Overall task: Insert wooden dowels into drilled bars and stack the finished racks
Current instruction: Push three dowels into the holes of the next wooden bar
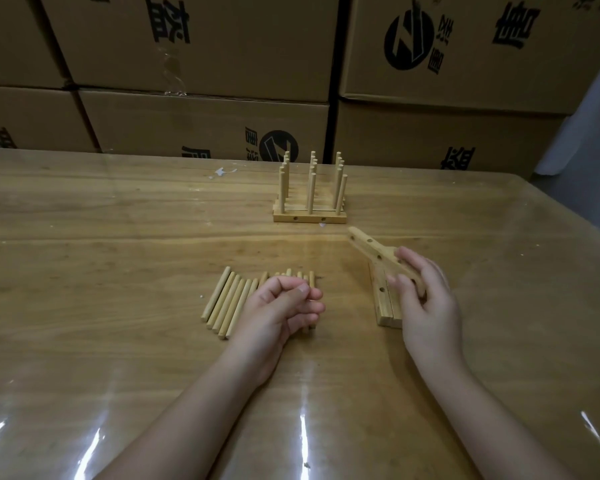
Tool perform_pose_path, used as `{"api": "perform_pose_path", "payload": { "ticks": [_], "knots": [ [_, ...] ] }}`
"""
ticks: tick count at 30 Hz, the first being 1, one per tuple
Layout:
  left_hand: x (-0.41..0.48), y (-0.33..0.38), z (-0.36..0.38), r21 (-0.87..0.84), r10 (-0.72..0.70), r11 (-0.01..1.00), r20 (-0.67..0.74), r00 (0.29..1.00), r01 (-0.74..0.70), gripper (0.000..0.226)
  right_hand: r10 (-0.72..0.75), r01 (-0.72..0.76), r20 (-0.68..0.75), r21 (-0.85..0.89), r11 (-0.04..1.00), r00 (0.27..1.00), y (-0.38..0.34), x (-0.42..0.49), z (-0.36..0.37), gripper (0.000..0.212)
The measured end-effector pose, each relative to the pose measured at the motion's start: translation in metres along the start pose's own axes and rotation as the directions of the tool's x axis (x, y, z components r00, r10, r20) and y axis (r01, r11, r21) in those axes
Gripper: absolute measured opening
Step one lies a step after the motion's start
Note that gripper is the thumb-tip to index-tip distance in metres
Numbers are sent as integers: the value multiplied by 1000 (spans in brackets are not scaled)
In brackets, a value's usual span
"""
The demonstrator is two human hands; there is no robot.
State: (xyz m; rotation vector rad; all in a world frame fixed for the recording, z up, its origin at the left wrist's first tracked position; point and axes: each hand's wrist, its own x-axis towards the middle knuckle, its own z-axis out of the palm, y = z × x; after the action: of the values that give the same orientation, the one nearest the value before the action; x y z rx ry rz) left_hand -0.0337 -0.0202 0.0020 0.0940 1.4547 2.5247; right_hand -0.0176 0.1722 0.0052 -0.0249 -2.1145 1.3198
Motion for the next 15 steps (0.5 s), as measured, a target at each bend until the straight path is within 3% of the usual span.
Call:
{"api": "perform_pose_path", "payload": {
  "ticks": [2,4,6,7,9,12,15],
  "knots": [
    [0,1,2,10,2,1000,5,1000,-2,19,102,-116,70,253,960,992,-9,-7,7,34],
    [-1,2,4,12,5,1000,12,1000,-5,35,207,-287,206,528,799,956,-17,-15,17,33],
    [-2,2,4,10,11,1000,37,999,-11,39,237,-427,364,645,634,901,-22,-22,24,31],
    [-2,2,4,9,15,1000,52,999,-16,39,215,-460,424,649,606,880,-24,-24,26,32],
    [-2,2,3,-7,22,1000,64,998,-22,38,137,-423,464,598,680,875,-26,-27,28,34],
    [0,1,2,-46,31,999,60,998,-29,29,2,-194,429,404,894,903,-27,-29,28,31],
    [2,0,0,-96,43,995,44,998,-39,21,-100,-12,429,250,968,898,-24,-32,28,37]
  ]
}}
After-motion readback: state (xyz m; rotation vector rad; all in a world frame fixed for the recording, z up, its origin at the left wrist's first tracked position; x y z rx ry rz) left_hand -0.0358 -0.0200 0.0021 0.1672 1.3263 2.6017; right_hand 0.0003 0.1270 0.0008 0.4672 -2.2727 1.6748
